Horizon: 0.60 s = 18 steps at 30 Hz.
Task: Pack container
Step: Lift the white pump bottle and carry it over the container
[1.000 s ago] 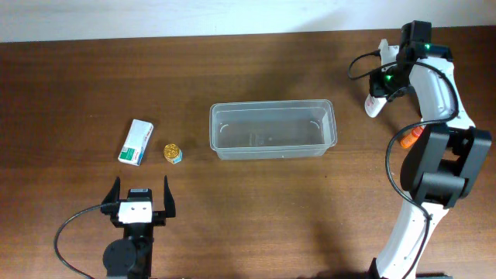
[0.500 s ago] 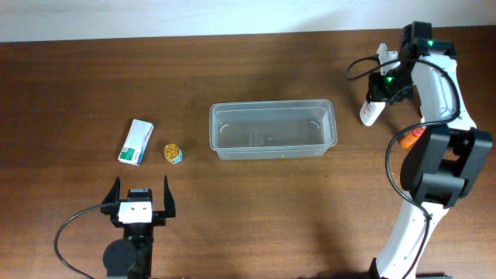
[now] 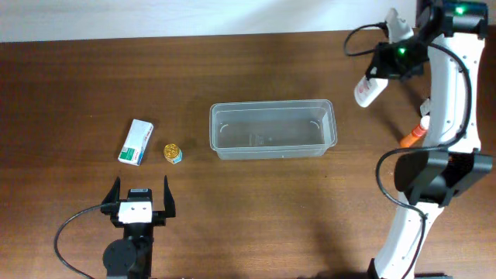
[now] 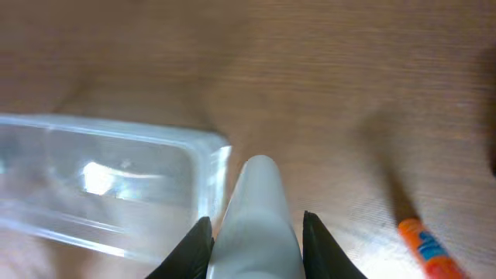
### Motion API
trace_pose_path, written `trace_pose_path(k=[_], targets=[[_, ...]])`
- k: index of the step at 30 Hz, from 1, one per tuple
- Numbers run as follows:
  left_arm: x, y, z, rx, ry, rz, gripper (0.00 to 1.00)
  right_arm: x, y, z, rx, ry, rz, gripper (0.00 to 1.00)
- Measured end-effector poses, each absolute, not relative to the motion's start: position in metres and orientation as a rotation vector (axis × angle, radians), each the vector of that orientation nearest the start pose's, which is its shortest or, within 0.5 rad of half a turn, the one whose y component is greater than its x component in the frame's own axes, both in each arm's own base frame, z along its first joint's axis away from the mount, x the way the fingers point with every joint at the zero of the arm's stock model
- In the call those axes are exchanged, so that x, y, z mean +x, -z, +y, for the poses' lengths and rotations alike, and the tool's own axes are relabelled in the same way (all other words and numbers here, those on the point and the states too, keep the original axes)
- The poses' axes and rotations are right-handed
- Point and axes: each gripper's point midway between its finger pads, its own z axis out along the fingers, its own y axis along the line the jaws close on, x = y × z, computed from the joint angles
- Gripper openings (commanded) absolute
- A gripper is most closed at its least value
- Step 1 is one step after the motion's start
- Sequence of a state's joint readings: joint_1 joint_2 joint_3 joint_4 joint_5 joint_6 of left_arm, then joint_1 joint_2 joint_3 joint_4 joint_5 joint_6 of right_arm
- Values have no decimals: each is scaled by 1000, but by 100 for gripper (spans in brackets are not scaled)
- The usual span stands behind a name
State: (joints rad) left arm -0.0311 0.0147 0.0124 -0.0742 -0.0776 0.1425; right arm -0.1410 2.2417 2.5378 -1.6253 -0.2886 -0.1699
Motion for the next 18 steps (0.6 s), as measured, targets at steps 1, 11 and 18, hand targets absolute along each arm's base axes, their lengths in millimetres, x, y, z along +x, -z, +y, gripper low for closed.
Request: trace_pose_path(k=[1,11,18], targets=[[246,-158,6,84,-149,1647,99,458,-224,-6,-112,-361,2834,16],[246,-158,6,84,-149,1647,99,442,-241,105,-383,-430,2815,15],[246,-158,6,84,-149,1647,99,414,-240,187,-605,-464,2807,15]])
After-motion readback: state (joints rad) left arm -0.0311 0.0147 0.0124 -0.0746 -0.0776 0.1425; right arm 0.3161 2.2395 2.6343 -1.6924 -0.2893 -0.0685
